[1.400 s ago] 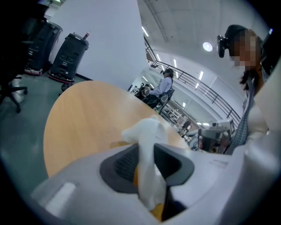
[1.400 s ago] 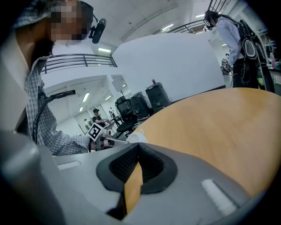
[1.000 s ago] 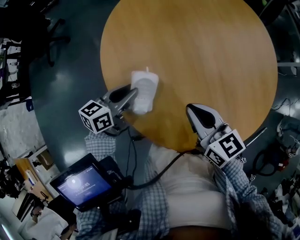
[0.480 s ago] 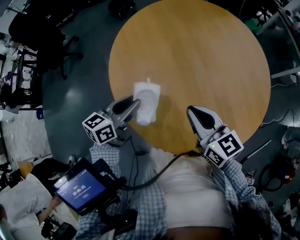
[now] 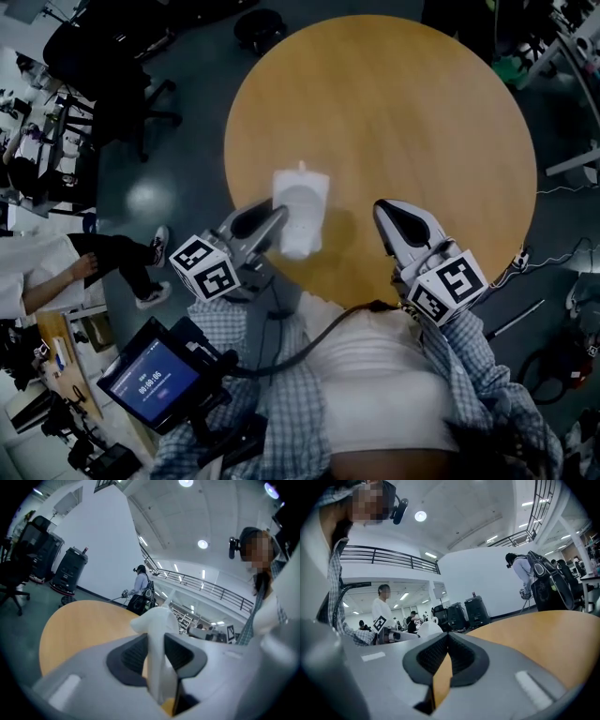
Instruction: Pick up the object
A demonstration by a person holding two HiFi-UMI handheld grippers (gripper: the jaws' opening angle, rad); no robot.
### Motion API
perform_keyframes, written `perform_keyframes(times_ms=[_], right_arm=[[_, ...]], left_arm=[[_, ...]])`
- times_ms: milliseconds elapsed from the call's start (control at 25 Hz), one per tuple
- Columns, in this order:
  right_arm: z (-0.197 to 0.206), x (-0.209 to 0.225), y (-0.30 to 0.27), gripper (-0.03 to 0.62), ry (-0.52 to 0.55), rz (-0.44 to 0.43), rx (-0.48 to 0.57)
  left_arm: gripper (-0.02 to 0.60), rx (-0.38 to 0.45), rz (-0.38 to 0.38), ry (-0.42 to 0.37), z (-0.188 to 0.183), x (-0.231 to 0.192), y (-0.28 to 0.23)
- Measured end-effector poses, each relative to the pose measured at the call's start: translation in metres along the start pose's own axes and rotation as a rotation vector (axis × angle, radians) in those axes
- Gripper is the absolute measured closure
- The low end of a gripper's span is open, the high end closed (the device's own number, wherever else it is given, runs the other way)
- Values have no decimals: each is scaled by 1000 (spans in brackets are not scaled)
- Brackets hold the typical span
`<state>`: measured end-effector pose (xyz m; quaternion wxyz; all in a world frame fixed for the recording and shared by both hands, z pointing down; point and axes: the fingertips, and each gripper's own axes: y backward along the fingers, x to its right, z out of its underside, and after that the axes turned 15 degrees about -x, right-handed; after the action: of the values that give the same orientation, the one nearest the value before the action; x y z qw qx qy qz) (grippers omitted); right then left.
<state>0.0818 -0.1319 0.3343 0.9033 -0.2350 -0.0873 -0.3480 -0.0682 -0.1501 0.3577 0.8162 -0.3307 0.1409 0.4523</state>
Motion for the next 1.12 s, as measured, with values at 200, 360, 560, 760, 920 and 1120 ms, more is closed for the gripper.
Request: perform_keyframes(times_ms=[200,360,560,760,920,1120], right_arm=[[-4,1,4,589,34,-14,3],[-5,-4,1,589,59,-32,-3],[1,-11,-3,588,81,-49,-11],[4,-22,6,588,83,-49,-12],[5,-23,5,589,90,-48,-18],[7,-22,7,589,86,-43,-20]], left_arm=[[469,10,-14,-2,6,13,1],[469,20,-24,8,10,12,5],[469,31,-31,10,16,8,8],[469,44,-25,3,25,15,15],[469,48,-25,17,26,14,17],[469,36,-27,22,29,15,15]])
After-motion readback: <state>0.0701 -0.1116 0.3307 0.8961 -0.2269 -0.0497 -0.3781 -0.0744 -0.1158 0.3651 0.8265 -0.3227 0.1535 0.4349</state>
